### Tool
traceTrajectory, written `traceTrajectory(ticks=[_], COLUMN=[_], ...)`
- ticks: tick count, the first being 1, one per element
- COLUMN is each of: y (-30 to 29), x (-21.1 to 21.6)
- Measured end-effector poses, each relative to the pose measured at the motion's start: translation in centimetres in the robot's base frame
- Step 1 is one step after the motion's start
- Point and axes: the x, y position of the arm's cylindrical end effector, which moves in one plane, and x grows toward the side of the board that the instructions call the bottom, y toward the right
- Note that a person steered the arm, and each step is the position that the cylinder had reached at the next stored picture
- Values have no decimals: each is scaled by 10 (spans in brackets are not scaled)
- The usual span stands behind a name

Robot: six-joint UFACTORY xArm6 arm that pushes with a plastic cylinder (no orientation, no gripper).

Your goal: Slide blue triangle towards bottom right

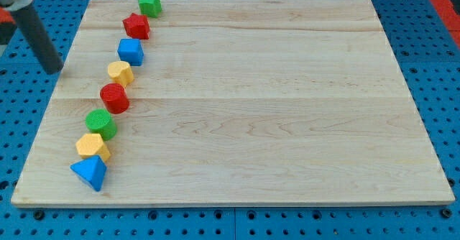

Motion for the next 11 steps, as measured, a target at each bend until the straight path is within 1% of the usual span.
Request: traceTrajectory(ticks=[3,4,5,7,8,9,10,11], y=[21,66,96,108,147,154,145,115], x=[146,196,201,205,205,204,205,200])
